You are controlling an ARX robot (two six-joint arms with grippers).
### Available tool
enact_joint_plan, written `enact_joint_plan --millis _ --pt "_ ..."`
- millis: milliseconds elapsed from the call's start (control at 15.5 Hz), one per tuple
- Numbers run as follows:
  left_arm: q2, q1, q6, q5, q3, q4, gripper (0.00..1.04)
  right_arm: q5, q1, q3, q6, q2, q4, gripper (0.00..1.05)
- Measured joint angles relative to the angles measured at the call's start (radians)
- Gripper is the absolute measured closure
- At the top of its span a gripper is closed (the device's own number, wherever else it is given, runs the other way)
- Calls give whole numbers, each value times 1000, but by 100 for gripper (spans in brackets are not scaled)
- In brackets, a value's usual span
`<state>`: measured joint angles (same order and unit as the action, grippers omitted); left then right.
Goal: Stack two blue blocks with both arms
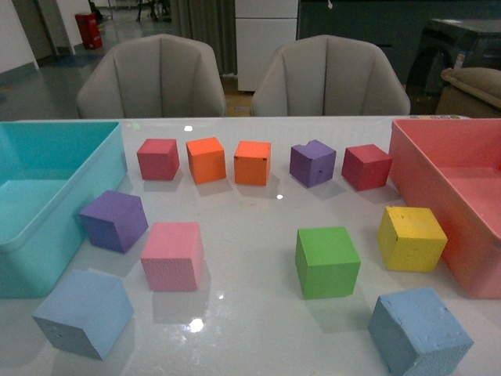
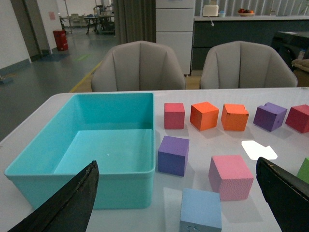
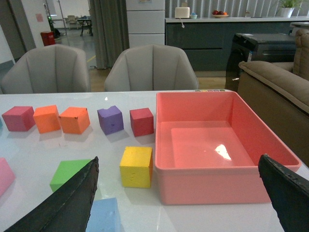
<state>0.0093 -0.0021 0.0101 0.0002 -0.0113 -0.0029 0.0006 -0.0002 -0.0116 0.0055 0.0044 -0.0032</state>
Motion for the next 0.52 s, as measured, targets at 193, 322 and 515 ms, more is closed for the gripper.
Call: enact_joint_plan --millis 193,322,515 --pt "0 0 0 0 0 0 7 0 0 0 0 0 0 6" --pt "0 0 0 0 0 0 7 0 0 0 0 0 0 6" --pt "0 0 0 0 0 0 7 0 0 0 0 0 0 6"
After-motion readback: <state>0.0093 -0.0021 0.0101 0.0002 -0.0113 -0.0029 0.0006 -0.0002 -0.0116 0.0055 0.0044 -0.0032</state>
